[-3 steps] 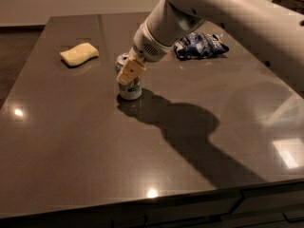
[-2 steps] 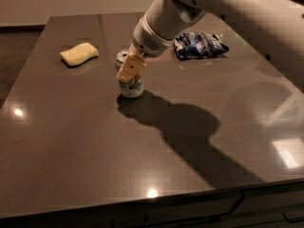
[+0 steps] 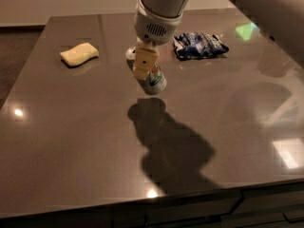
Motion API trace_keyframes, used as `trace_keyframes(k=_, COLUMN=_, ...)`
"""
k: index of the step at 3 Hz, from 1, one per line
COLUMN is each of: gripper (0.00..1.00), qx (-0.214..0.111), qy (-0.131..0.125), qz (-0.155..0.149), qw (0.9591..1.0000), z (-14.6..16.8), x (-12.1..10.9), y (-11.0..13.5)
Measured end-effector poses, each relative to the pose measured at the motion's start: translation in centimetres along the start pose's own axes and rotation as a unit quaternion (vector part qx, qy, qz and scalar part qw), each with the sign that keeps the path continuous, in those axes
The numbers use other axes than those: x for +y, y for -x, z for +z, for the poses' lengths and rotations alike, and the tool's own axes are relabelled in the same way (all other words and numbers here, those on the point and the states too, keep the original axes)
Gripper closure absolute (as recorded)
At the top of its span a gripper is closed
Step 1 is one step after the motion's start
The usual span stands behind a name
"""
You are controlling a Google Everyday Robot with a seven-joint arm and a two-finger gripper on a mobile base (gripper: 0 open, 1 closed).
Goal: Knock 7up can over
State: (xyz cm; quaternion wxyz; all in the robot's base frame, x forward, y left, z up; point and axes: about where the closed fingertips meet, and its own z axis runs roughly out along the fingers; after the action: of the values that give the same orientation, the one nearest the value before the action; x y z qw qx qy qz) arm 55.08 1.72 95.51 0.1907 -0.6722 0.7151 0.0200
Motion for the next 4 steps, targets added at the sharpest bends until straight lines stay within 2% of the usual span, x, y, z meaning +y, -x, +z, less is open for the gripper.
trace_keyframes(k=1, gripper=1.00, qx=0.042, qy=0.005, qz=-0.022, qw=0.9989, z=-0.4, x=0.6, y=-1.0)
trace_keyframes(k=2, gripper=0.83, qx=0.074, qy=0.038, qz=-0.042, qw=0.9957, z=1.0, x=0.8, y=-1.8)
trace_keyframes(k=3, gripper=0.52, qx=0.102, qy=0.071, qz=-0.058, qw=0.9905, z=3.2, x=0.7, y=-2.6)
trace_keyframes(k=4, gripper=0.29, qx=0.113, qy=0.080, qz=-0.065, qw=0.9882, z=4.1, x=0.5, y=-2.8)
